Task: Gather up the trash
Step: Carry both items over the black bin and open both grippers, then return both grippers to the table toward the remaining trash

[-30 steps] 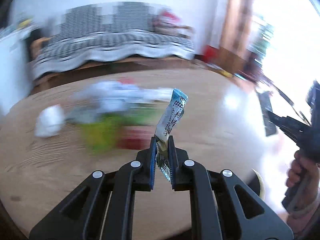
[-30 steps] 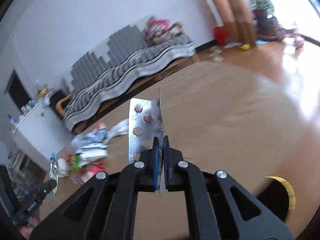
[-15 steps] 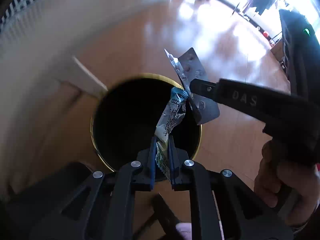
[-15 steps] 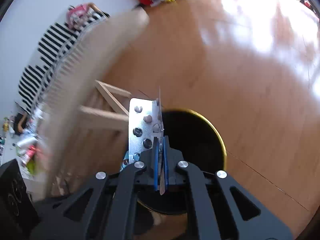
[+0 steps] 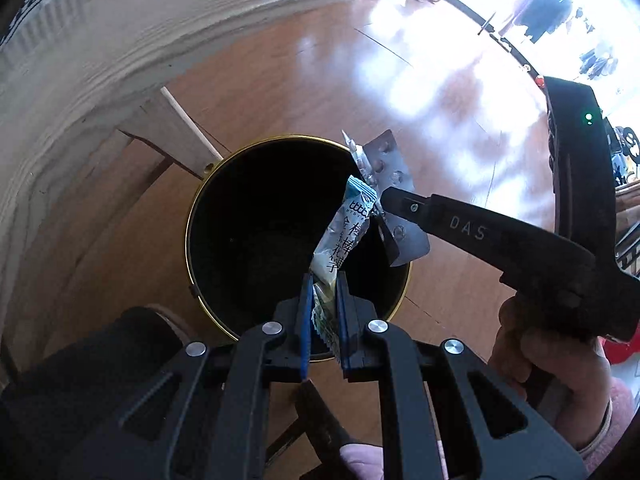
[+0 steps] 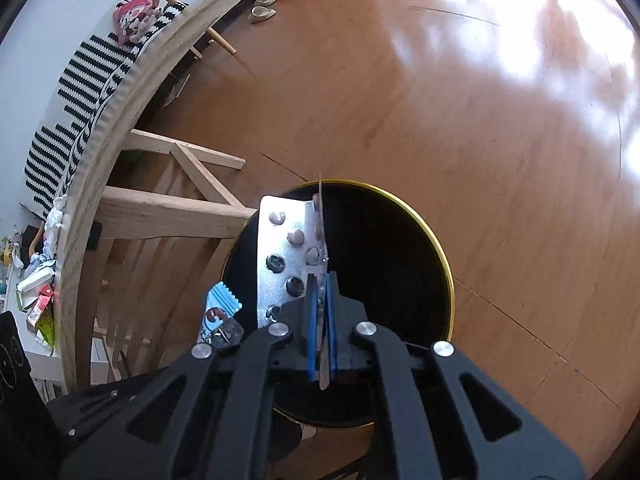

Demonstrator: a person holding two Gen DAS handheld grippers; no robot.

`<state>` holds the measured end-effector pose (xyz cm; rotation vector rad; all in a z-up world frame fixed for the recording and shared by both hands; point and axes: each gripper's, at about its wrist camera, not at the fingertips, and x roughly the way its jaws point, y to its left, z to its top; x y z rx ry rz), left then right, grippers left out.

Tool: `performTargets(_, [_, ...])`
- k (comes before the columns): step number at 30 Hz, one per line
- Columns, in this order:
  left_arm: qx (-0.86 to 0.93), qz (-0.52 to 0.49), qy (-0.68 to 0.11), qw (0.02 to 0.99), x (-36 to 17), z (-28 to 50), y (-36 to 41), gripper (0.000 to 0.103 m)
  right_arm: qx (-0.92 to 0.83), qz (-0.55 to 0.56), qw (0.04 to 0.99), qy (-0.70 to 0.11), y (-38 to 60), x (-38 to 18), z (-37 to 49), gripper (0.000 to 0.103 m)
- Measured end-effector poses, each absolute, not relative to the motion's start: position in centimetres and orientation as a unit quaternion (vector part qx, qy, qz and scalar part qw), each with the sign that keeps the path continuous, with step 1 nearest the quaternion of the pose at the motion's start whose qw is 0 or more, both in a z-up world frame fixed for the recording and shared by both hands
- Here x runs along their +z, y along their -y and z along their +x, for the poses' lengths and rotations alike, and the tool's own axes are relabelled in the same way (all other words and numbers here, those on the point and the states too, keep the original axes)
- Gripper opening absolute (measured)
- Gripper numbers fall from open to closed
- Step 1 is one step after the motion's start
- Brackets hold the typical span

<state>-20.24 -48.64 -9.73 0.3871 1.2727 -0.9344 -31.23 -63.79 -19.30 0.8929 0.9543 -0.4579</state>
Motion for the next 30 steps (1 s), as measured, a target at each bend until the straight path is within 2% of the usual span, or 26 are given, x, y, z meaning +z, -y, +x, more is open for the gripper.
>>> performTargets(2, [-0.409, 0.179, -0.564, 0.695, -9.4, -20.1, 48.9, 0.014, -0.208, 0.426, 0.76, -0.444, 64.2, -19.6, -31.4, 0.005])
performTargets(3, [-0.403, 0.182, -0.562, 0.699, -9.4, -20.4, 49.3, 0.021, -0.202, 0.439, 0.753, -0.447, 64.4, -19.8, -31.4, 0.005])
performTargets(4, [-0.399, 0.185, -0.559, 0.703, -9.3, -20.4, 49.4, 0.048, -0.2, 0.447, 0.746, -0.45, 64.5, -19.9, -31.4, 0.006])
performTargets(5, [-0.396, 0.187, -0.552, 0.71, -9.0, -20.4, 49.3, 0.09, -0.203, 0.456, 0.736, -0.457, 64.8, -20.0, -31.4, 0.01])
performTargets(6, [-0.394, 0.187, -0.539, 0.721, -8.6, -20.5, 49.2, 0.097, -0.209, 0.461, 0.732, -0.457, 65.0, -19.8, -31.5, 0.013])
performTargets(7, [-0.398, 0.183, -0.52, 0.733, -8.1, -20.7, 49.1, 0.097, -0.214, 0.462, 0.733, -0.451, 65.3, -19.4, -31.6, 0.033])
performTargets(8, [-0.412, 0.172, -0.51, 0.735, -7.5, -20.8, 48.9, 0.097, -0.227, 0.46, 0.737, -0.44, 65.5, -18.8, -32.0, 0.074])
performTargets(9, [-0.421, 0.163, -0.506, 0.734, -7.2, -20.9, 48.8, 0.097, -0.249, 0.45, 0.746, -0.423, 65.8, -17.9, -32.4, 0.093])
performTargets(10, [-0.428, 0.151, -0.502, 0.736, -6.7, -20.8, 48.4, 0.097, -0.269, 0.44, 0.754, -0.406, 65.9, -17.1, -32.9, 0.096])
performTargets(14, [-0.441, 0.069, -0.467, 0.763, -1.9, -19.0, 45.1, 0.097, -0.298, 0.393, 0.786, -0.372, 66.3, -14.3, -33.7, 0.097])
performTargets(17, [-0.405, 0.027, -0.416, 0.814, 3.5, -16.1, 39.3, 0.097, -0.306, 0.366, 0.788, -0.389, 66.4, -13.8, -33.4, 0.097])
performTargets(20, [-0.324, 0.021, -0.39, 0.862, 5.7, -13.5, 32.8, 0.097, -0.31, 0.37, 0.776, -0.406, 66.1, -14.0, -32.5, 0.097])
performTargets(25, [-0.131, 0.007, -0.377, 0.917, 5.2, -8.7, 18.7, 0.097, -0.32, 0.317, 0.797, -0.403, 63.5, -11.6, -28.7, 0.097])
performTargets(30, [0.006, -0.052, -0.402, 0.914, 3.3, -5.2, 5.7, 0.097, -0.276, 0.239, 0.84, -0.401, 57.9, -8.1, -21.9, 0.097])
